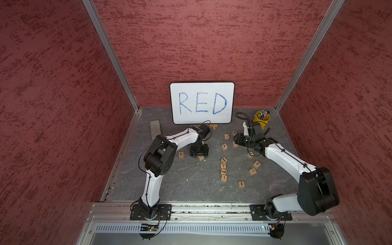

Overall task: Assemble the uppercase word "red" with letter blocks
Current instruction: Move the letter block to the center of the board.

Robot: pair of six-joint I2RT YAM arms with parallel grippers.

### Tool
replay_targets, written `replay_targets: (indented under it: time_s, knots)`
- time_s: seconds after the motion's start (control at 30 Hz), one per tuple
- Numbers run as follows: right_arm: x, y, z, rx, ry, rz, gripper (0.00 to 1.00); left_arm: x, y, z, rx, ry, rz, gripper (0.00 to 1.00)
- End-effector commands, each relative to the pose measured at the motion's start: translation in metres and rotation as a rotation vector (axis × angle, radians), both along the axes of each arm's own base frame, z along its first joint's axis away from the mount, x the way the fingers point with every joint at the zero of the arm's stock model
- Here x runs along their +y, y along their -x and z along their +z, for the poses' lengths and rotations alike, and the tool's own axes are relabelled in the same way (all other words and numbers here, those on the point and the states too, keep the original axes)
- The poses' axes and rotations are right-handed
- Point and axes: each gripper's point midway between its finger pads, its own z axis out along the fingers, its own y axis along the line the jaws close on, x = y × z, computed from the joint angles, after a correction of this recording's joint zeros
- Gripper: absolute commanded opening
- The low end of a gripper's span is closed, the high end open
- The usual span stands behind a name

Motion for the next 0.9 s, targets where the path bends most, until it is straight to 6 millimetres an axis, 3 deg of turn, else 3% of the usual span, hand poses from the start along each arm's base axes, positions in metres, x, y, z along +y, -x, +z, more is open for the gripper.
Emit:
replay_targets:
  time_s: [0.0,0.37,0.63,0.87]
  knots:
    - [-0.002,-0.002,0.005,-0.03,-0.013,-0.002,0.5,0.001,-0.006,0.0,-0.017,-0.018,0.002,0.64]
    - [-0.003,0.001,0.004,-0.032,-0.011,-0.001,0.49,0.005,-0.011,-0.002,-0.037,-0.046,-0.005,0.54]
    - [-0.004,0.002,0.006,-0.036,-0.008,-0.002,0.49,0.006,-0.014,-0.001,-0.049,-0.058,-0.013,0.4]
    - [-0.004,0.003,0.006,-0.038,-0.01,-0.002,0.49,0.015,-0.021,-0.001,-0.083,-0.102,-0.028,0.39]
